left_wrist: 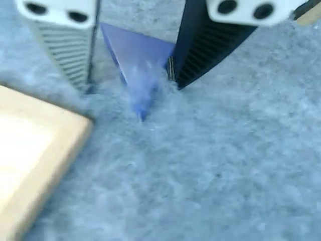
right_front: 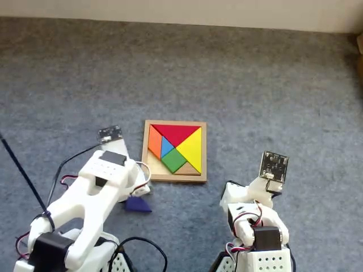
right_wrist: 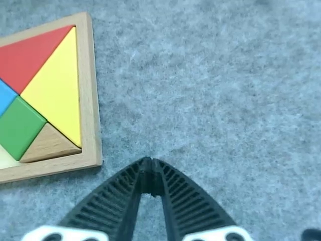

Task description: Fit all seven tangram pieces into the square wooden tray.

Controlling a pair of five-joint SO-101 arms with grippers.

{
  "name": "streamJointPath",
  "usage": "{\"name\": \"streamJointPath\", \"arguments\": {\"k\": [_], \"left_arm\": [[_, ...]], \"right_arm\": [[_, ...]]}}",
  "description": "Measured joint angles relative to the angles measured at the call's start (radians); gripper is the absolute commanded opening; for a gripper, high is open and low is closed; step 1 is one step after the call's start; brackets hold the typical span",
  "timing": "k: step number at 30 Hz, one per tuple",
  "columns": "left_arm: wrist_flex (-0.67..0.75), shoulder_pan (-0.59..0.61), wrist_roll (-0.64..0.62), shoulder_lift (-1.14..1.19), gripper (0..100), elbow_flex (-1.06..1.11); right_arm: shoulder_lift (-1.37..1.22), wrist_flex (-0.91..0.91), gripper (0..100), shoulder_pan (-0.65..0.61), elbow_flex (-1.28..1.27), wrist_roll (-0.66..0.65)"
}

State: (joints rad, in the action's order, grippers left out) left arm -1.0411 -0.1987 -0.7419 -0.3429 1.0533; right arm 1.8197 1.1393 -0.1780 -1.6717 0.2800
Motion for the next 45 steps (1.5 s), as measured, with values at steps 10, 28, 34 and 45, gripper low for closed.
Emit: {"name": "streamJointPath", "arguments": {"k": [10, 28, 34, 45], "left_arm": [[0.011, -0.012, 0.002, 0.008, 2, 0.0], [-0.359, -0.011, 0.135, 0.011, 0, -0.239], [-0.388, -0.02, 0.344, -0.089, 0, -0.173], [-0.21, -0.413, 0.402, -0.261, 1, 0.098]], "right_arm": [[0.0, 0.0, 0.8, 0.0, 0.0, 0.0], [0.0, -0.008, 0.8, 0.0, 0.0, 0.0], [0.0, -0.008, 0.8, 0.0, 0.0, 0.0], [0.0, -0.008, 0.8, 0.0, 0.0, 0.0]]}}
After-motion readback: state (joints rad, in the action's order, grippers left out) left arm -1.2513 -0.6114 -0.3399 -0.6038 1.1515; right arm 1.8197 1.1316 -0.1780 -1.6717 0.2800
